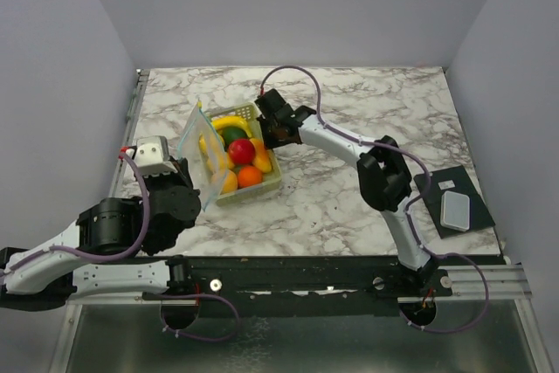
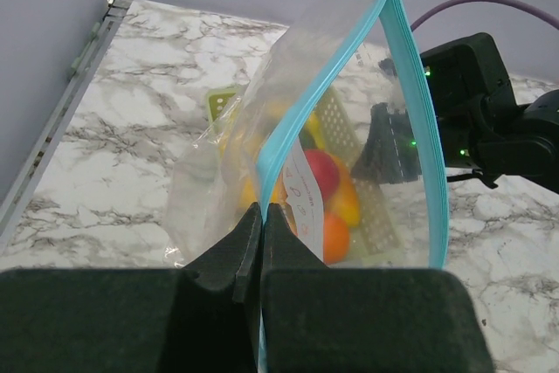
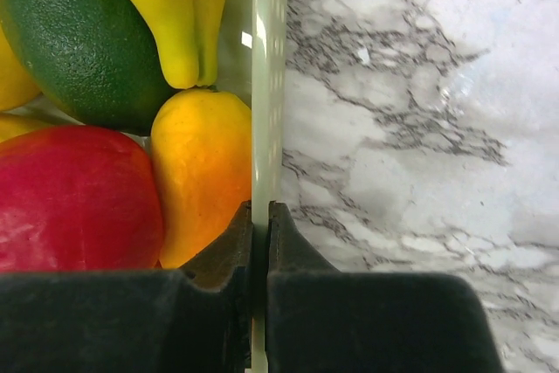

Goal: Place the food in the zip-top bag and seal the zipper

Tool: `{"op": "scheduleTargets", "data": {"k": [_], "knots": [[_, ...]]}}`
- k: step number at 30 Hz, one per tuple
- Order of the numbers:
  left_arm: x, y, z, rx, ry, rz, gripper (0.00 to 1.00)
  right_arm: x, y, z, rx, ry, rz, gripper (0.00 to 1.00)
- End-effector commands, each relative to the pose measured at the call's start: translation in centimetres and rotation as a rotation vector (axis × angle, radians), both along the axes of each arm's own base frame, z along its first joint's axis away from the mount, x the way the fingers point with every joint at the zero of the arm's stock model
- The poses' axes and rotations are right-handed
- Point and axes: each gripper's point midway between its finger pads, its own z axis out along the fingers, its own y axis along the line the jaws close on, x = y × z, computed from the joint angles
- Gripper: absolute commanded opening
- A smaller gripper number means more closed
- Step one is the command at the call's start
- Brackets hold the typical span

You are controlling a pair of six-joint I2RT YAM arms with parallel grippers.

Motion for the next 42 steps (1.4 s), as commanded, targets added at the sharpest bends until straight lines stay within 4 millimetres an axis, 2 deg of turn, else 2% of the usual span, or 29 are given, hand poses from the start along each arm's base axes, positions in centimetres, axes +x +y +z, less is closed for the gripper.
{"op": "scheduleTargets", "data": {"k": [1, 10, 20, 26, 36, 42], "knots": [[0.0, -1.2, -0.9, 0.017, 0.021, -0.024, 0.0, -1.1, -2.9, 0.8, -0.06, -0.02, -0.007, 0.01], [0.2, -2.8, -1.8, 0.045, 0.041, -0.039, 0.0, -3.3, -7.4, 1.0, -0.11, -0.024, -0.031, 0.01], [0.5, -5.2, -2.9, 0.061, 0.06, -0.071, 0.0, -6.0, -14.8, 0.9, -0.149, -0.023, -0.084, 0.01], [0.8, -7.3, -3.9, 0.09, 0.076, -0.096, 0.0, -7.7, -19.7, 0.0, -0.217, -0.005, -0.115, 0.01], [1.6, -10.6, -5.9, 0.14, 0.114, -0.141, 0.0, -7.6, -26.6, 1.3, -0.26, -0.035, -0.266, 0.01], [2.6, -12.2, -7.3, 0.137, 0.149, -0.179, 0.0, -7.3, -30.7, 1.6, -0.395, -0.089, -0.333, 0.01]]}}
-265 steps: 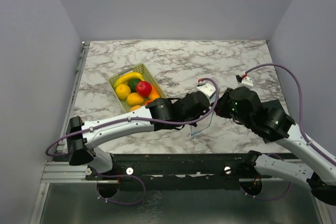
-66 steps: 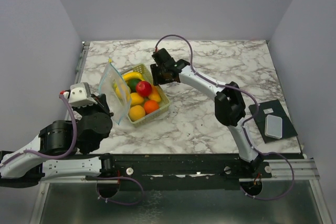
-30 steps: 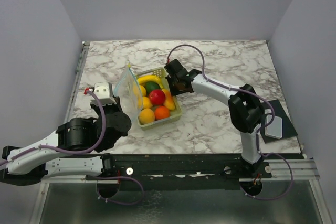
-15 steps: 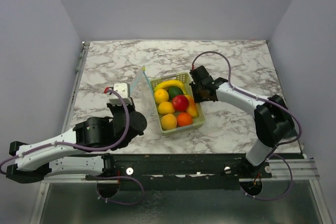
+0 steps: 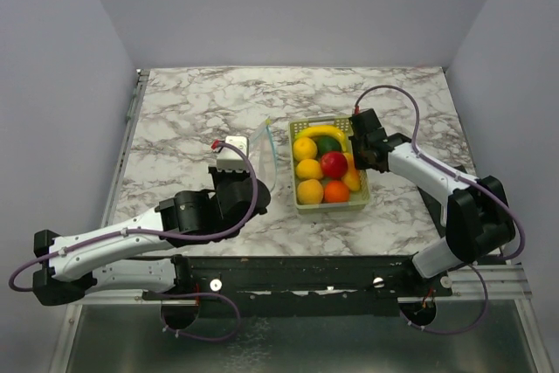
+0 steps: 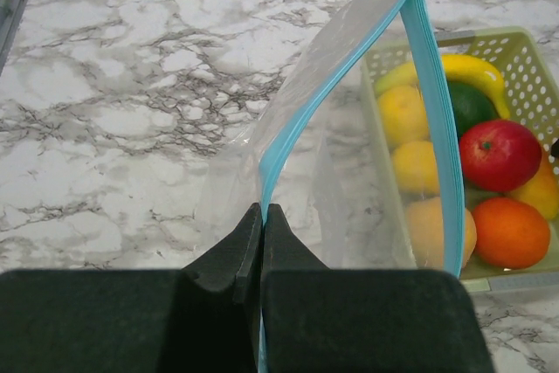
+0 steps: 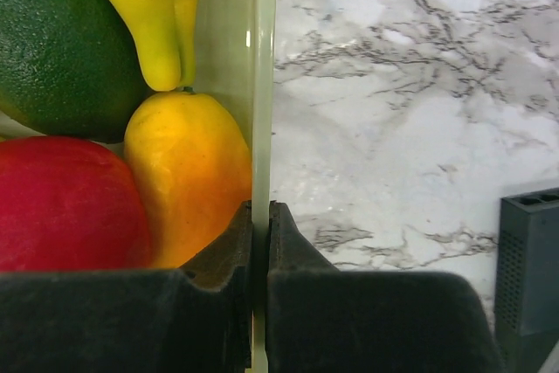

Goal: Place the food in the zip-top bag and seal the zipper

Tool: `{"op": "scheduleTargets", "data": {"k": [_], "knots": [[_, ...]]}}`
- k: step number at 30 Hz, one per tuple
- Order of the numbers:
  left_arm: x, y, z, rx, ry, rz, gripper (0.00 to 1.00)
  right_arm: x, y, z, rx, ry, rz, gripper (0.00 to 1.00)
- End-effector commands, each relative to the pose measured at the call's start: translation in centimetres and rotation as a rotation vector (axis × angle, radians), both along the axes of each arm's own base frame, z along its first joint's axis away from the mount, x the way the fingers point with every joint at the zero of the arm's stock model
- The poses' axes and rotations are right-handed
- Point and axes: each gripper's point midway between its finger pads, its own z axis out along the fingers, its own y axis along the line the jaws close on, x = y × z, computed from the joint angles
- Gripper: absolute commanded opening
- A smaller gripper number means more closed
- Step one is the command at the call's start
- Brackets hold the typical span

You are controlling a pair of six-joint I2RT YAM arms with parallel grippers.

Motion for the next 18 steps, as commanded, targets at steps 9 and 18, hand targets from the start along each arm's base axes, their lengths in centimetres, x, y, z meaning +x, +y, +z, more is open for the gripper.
{"op": "scheduleTargets", "data": {"k": [9, 18], "knots": [[1.7, -3.7, -2.8, -0.021, 0.082, -0.11, 0.0, 0.1, -3.7, -0.3, -0.136, 0.027, -0.058, 0.18], [2.3, -4.2, -3.4, 0.007, 0.091, -0.128, 0.0, -0.2, -3.8, 4.6, -0.101, -0.017, -0.1, 0.46]]}}
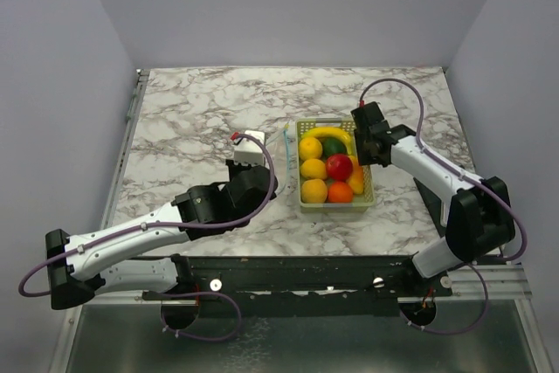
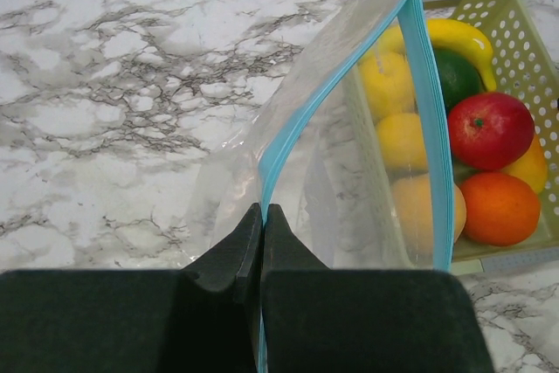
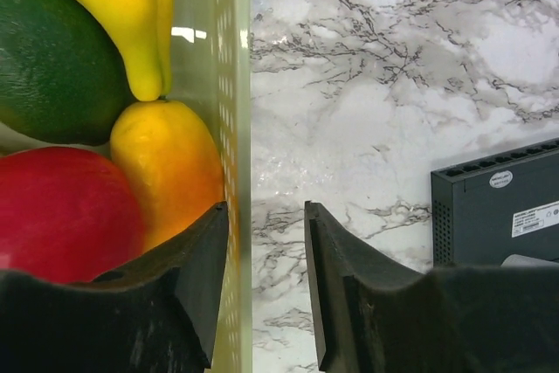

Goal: Place the food in the zip-top bag and seal the zipper

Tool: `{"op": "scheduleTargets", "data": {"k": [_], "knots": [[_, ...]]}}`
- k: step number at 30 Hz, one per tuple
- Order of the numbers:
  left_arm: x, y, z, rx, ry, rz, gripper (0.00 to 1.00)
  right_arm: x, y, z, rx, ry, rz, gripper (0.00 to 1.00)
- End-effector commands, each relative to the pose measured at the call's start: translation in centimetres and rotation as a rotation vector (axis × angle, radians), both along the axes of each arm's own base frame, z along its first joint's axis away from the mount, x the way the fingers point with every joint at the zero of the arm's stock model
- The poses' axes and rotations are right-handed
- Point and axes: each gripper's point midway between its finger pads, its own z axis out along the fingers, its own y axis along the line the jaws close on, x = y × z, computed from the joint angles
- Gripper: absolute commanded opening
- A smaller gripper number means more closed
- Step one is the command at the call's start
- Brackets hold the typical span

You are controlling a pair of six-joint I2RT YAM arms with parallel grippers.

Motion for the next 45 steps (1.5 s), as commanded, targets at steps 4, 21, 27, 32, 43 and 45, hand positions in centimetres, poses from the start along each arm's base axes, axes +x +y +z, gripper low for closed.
{"op": "scheduleTargets", "data": {"k": [4, 21, 27, 32, 43, 45], "knots": [[0.5, -0.8, 0.5, 0.011, 0.0, -0.041, 0.0, -0.6, 3.3, 4.9, 0.223, -0.044, 0.047, 0.48], [2.4, -0.6, 2.6, 0.096, -0.039, -0.039, 0.0, -2.2, 18.3, 8.9, 0.57, -0.093, 0.253, 0.52], [3.4, 0.8, 2.8, 0.105, -0.076, 0.011, 0.0, -2.2, 21.2, 6.5, 0.58, -0.069, 0.235, 0.52], [3.5, 2.0, 1.3, 0.053, -0.076, 0.015, 0.0, -1.7, 21.9, 4.4, 0.55, -0.062, 0.191, 0.51], [3.4, 3.5, 1.8, 0.037, -0.108, 0.042, 0.0, -0.7, 22.5, 0.4, 0.507, -0.027, 0.135, 0.44], [3.3, 3.6, 1.7, 0.041, -0.105, 0.038, 0.0, -0.5, 22.6, -0.1, 0.493, -0.025, 0.126, 0.43]]}}
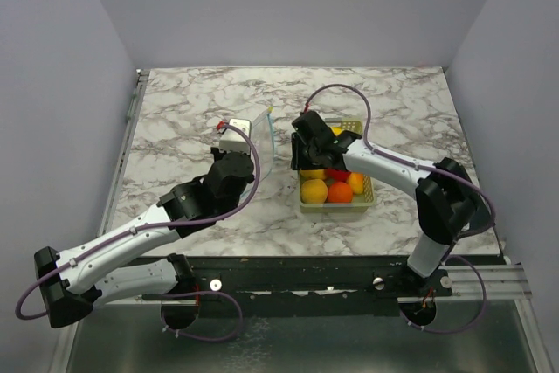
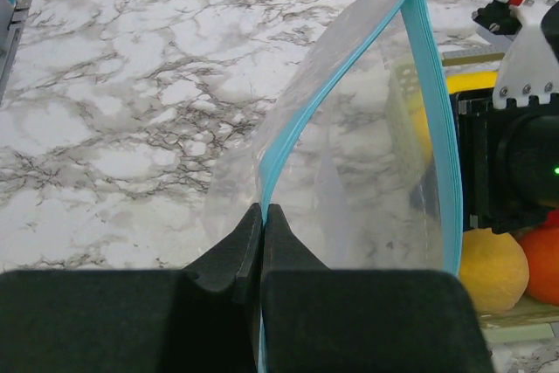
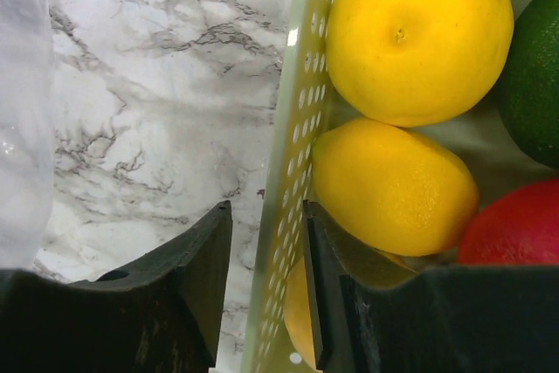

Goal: Place the food in the zip-top bag and seal the zipper

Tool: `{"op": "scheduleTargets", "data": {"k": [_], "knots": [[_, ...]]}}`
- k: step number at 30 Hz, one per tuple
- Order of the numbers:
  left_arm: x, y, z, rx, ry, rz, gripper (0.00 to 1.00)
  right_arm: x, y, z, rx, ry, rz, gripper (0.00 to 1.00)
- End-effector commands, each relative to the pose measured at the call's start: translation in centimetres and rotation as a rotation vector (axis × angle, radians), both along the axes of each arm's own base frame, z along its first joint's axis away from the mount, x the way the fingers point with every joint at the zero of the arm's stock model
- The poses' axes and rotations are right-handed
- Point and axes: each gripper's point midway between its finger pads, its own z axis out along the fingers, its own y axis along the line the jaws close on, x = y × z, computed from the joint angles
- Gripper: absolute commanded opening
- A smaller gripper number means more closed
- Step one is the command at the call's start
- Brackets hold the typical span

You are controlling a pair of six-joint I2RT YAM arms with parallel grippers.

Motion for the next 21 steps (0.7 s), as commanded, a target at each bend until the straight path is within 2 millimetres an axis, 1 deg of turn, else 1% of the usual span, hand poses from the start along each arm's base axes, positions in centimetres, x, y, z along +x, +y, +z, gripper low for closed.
{"op": "scheduleTargets", "data": {"k": [1, 3, 9, 12, 15, 17, 21], "knots": [[0.1, 0.0, 0.0, -0.006, -0.009, -0.01, 0.0, 1.2, 0.6, -0.7, -0.015, -0.023, -0.041, 0.42], [0.0, -0.1, -0.1, -0.008, -0.006, -0.016, 0.0, 1.4, 0.4, -1.1, -0.033, -0.022, -0.053, 0.39], [0.0, -0.5, -0.4, -0.001, 0.004, -0.036, 0.0, 1.7, -0.3, -2.1, -0.076, -0.018, -0.084, 0.22], [0.0, -0.7, -0.6, 0.002, 0.011, -0.045, 0.0, 1.7, -1.1, -2.0, -0.099, -0.034, -0.109, 0.11], [0.0, -0.8, -0.7, 0.006, 0.013, -0.048, 0.0, 1.7, -2.0, -1.8, -0.121, -0.048, -0.131, 0.03], [0.0, -0.9, -0.8, 0.008, 0.015, -0.05, 0.0, 1.7, -2.5, -1.7, -0.141, -0.058, -0.141, 0.01], [0.0, -0.9, -0.9, 0.01, 0.018, -0.054, 0.0, 1.7, -3.6, -1.3, -0.176, -0.084, -0.16, 0.01]]}}
